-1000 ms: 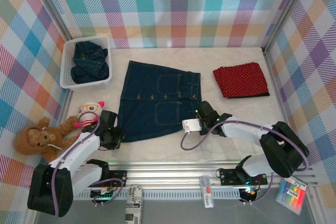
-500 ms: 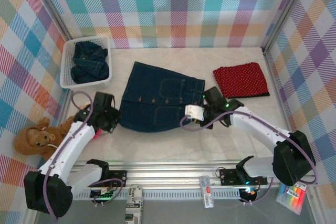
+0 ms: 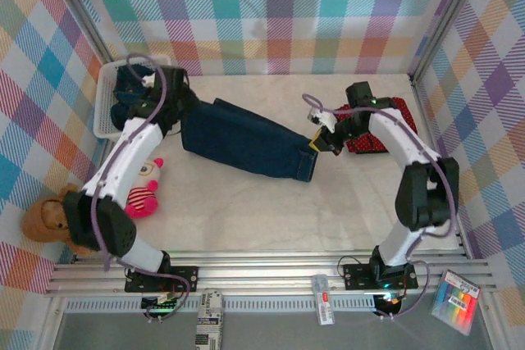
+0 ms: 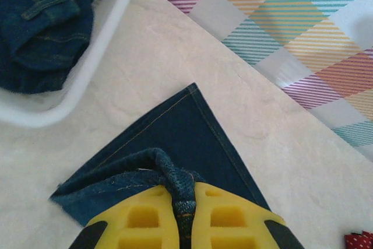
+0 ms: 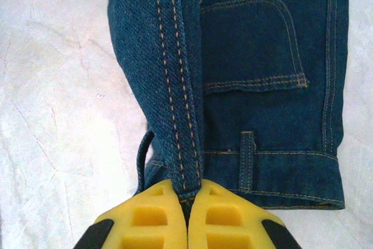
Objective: Fold and stack the skirts
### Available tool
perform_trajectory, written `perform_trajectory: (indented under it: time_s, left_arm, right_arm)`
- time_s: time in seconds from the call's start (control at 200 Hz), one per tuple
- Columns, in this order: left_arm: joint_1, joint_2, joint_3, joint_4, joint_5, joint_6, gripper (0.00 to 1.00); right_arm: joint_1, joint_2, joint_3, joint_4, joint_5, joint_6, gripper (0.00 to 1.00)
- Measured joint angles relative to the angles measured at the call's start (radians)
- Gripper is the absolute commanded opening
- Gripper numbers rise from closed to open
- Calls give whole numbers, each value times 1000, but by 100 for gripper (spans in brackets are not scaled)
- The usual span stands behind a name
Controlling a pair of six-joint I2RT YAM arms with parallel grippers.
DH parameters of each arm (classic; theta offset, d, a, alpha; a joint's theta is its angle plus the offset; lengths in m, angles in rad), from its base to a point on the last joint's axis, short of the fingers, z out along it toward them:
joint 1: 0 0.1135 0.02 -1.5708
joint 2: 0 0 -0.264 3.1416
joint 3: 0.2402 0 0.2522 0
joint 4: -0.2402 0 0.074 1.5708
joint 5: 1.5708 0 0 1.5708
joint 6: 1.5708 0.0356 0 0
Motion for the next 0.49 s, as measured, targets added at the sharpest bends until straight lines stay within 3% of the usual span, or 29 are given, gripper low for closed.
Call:
perform_trajectory:
  time_s: [0.345, 0.495]
  left_arm:
    - [0, 267, 219, -18, 8, 63, 0]
    - [0, 433, 384, -5, 2, 66, 2]
  right_arm:
    - [-28, 203, 170, -79, 31, -19, 0]
    - [-29, 299, 252, -37, 84, 8, 8]
